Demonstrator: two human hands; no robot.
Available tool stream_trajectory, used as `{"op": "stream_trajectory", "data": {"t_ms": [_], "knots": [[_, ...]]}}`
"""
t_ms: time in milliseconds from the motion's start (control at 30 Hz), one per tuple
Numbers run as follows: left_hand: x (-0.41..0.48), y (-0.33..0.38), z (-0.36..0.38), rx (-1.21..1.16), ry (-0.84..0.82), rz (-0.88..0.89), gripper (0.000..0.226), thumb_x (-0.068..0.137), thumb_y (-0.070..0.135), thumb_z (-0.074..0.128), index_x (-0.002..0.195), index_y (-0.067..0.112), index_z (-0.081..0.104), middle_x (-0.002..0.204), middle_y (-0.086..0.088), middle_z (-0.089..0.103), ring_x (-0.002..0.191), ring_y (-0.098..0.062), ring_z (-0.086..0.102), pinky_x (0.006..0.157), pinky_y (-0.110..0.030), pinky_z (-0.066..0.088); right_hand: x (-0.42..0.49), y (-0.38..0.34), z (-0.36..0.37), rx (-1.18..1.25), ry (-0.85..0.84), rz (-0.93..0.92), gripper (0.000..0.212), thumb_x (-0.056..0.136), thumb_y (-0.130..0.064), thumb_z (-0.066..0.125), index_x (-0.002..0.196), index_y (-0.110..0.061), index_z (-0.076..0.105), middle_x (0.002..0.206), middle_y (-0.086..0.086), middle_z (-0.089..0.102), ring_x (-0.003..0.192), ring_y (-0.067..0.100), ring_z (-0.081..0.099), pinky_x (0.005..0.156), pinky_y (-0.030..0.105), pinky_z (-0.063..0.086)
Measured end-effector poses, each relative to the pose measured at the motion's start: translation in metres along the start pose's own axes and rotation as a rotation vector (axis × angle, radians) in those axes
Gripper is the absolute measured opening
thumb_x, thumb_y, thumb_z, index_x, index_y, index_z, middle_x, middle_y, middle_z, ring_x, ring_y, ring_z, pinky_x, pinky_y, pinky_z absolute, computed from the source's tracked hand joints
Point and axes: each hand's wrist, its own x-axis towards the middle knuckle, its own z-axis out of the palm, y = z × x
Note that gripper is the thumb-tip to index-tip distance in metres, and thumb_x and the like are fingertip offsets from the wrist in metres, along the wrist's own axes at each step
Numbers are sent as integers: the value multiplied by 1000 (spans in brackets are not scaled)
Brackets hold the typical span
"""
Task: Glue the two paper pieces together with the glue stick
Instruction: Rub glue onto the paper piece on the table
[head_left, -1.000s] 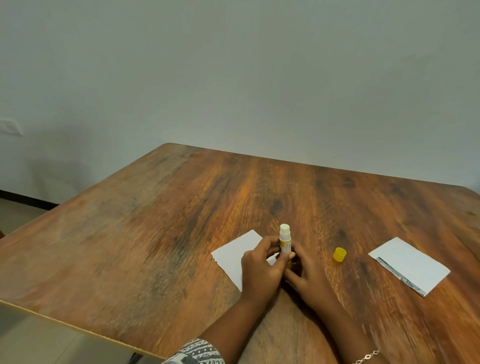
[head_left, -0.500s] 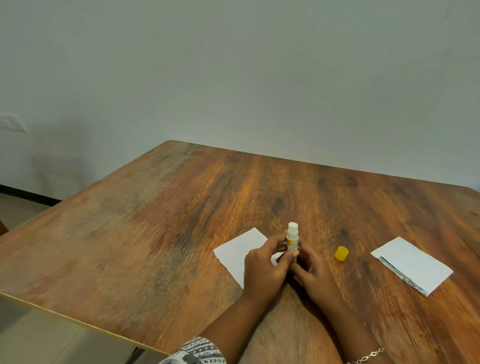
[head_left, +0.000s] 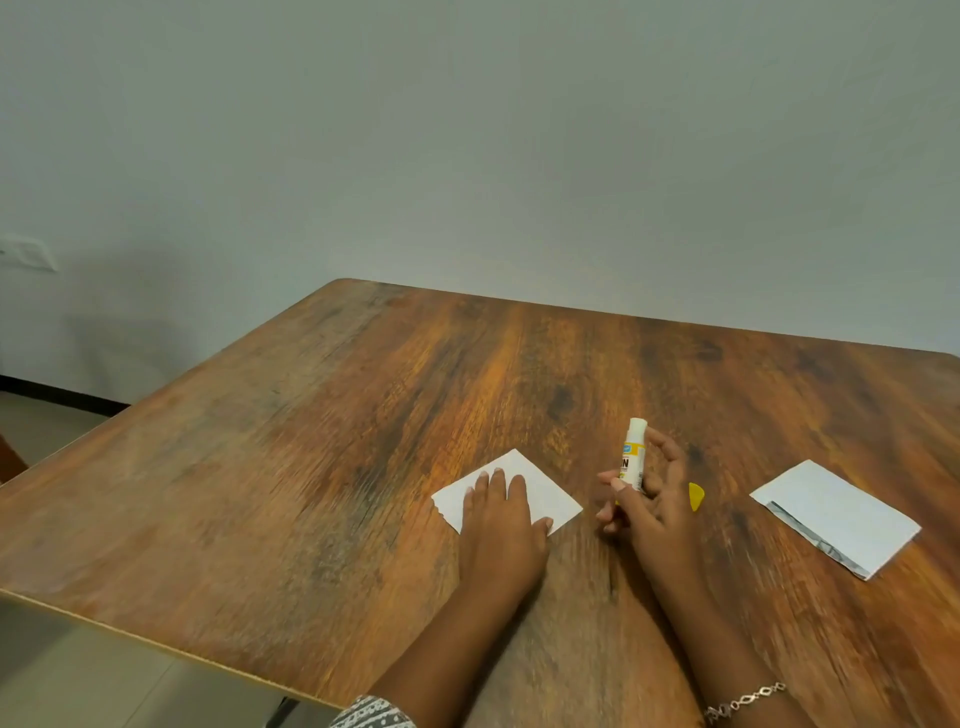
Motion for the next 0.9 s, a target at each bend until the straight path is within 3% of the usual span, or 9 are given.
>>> {"op": "stream_trajectory", "data": {"t_ms": [167,433,533,667,833,900], "knots": [[17,-1,-1,22,-124,133,57,94,37,43,143,16,22,156,-5,12,143,-22,6,116,-38,5,2,-2,0,4,41,7,52,87,0,51,96,-51,46,89,15,62,47,7,55,41,20,48],[43,-4,-8,-2,-222,318,50,94,29,46,140,17,31,154,-2,22,142,-20,14,115,-39,13,6,4,-6,90,71,92,39,83,-2,60,111,-29,59,70,12,55,43,9,49,40,20,45],[48,-6,-9,13,-245,357,50,94,30,46,140,17,30,154,-2,21,142,-19,15,115,-38,12,11,4,-4,100,43,82,39,80,5,61,107,-22,61,67,5,54,45,9,47,40,22,43],[53,-6,-12,51,-277,389,50,94,31,46,139,15,31,153,-5,23,141,-20,18,114,-36,15,26,8,4,62,68,70,15,88,-10,57,99,-16,64,72,9,63,48,7,53,37,20,44],[55,-6,-15,92,-306,400,51,94,32,46,139,15,30,153,-7,22,140,-21,18,114,-36,15,44,12,11,1,-3,78,7,85,-22,62,91,-25,64,77,11,67,59,15,59,41,24,45],[55,-6,-15,99,-307,393,51,94,32,46,140,15,29,154,-7,21,141,-21,16,114,-36,14,50,16,12,-63,-3,42,6,82,-20,66,85,-25,63,71,8,65,54,12,56,41,23,44]]}}
